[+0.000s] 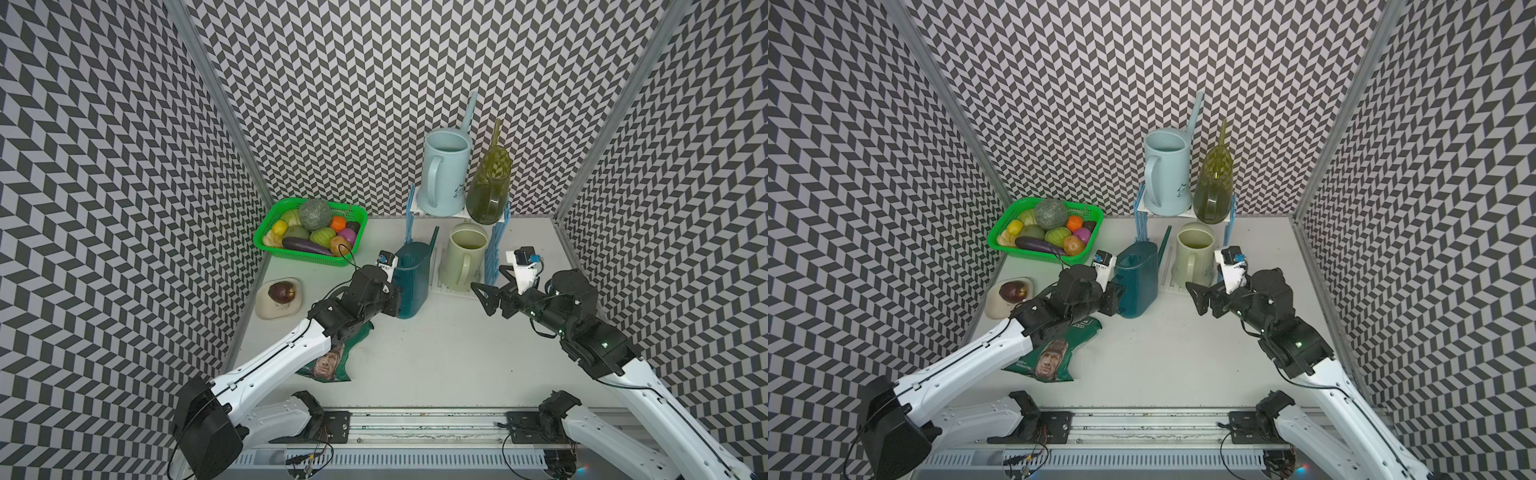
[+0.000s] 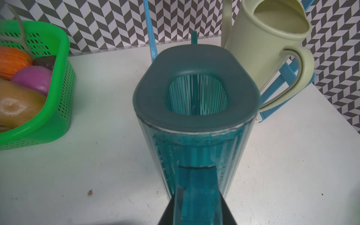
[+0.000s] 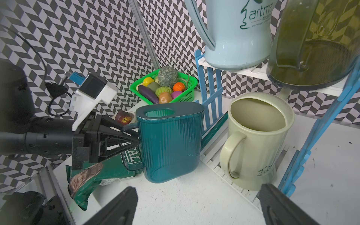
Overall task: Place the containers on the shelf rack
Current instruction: 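Place the container on the shelf.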
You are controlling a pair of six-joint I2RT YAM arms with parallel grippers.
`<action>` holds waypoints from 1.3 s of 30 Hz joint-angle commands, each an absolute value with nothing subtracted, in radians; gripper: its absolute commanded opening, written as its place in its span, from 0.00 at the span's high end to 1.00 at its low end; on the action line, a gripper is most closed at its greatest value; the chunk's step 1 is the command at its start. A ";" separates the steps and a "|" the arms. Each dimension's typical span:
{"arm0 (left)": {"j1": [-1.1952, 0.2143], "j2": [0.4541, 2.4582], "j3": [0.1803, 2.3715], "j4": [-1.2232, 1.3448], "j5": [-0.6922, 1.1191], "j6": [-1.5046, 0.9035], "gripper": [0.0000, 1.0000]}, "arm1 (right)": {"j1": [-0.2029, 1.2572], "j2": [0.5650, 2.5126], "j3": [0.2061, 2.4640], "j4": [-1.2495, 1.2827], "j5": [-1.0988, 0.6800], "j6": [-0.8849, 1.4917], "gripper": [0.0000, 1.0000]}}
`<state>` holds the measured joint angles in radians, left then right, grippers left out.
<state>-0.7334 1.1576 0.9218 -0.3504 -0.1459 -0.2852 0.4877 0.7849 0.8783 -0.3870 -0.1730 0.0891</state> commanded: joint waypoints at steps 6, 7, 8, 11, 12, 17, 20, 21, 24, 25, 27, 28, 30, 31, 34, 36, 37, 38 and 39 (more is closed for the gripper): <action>-0.772 1.173 0.873 -0.043 -0.291 -0.270 1.00 | 0.483 0.792 0.881 -0.327 -0.160 0.082 0.00; -0.777 1.178 0.859 -0.015 -0.299 -0.269 1.00 | 0.483 0.792 0.881 -0.328 -0.158 0.082 0.00; -0.782 1.183 0.849 0.008 -0.304 -0.267 1.00 | 0.483 0.793 0.881 -0.329 -0.156 0.083 0.00; -0.791 1.205 0.818 0.078 -0.325 -0.265 1.00 | 0.483 0.791 0.878 -0.330 -0.151 0.083 0.00; -0.795 1.212 0.810 0.105 -0.333 -0.263 1.00 | 0.483 0.791 0.878 -0.330 -0.150 0.082 0.00; -0.813 1.257 0.749 0.269 -0.384 -0.241 1.00 | 0.483 0.792 0.870 -0.334 -0.143 0.084 0.00; -0.820 1.290 0.722 0.361 -0.427 -0.220 1.00 | 0.483 0.793 0.863 -0.333 -0.141 0.084 0.00; -0.822 1.306 0.714 0.394 -0.440 -0.213 1.00 | 0.483 0.792 0.861 -0.333 -0.140 0.083 0.00; -0.831 1.359 0.697 0.491 -0.478 -0.200 1.00 | 0.483 0.792 0.856 -0.333 -0.138 0.081 0.00; -0.832 1.378 0.699 0.508 -0.489 -0.201 1.00 | 0.484 0.793 0.856 -0.333 -0.137 0.081 0.00; -0.836 1.416 0.705 0.543 -0.509 -0.208 1.00 | 0.483 0.792 0.856 -0.335 -0.134 0.080 0.00; -0.837 1.431 0.711 0.554 -0.517 -0.210 1.00 | 0.483 0.792 0.856 -0.337 -0.134 0.079 0.00; -0.840 1.471 0.723 0.580 -0.534 -0.210 1.00 | 0.483 0.792 0.857 -0.341 -0.129 0.075 0.00; -0.844 1.488 0.732 0.595 -0.544 -0.207 1.00 | 0.483 0.792 0.857 -0.343 -0.126 0.073 0.00; -0.845 1.535 0.757 0.621 -0.575 -0.196 1.00 | 0.483 0.792 0.857 -0.349 -0.119 0.067 0.00; -0.845 1.565 0.768 0.642 -0.585 -0.179 1.00 | 0.483 0.791 0.856 -0.351 -0.112 0.066 0.00; -0.845 1.579 0.774 0.651 -0.588 -0.175 1.00 | 0.483 0.791 0.855 -0.351 -0.107 0.066 0.00; -0.845 1.592 0.781 0.654 -0.593 -0.172 1.00 | 0.483 0.789 0.854 -0.351 -0.101 0.066 0.00; -0.845 1.607 0.789 0.656 -0.595 -0.171 1.00 | 0.483 0.789 0.852 -0.351 -0.097 0.066 0.00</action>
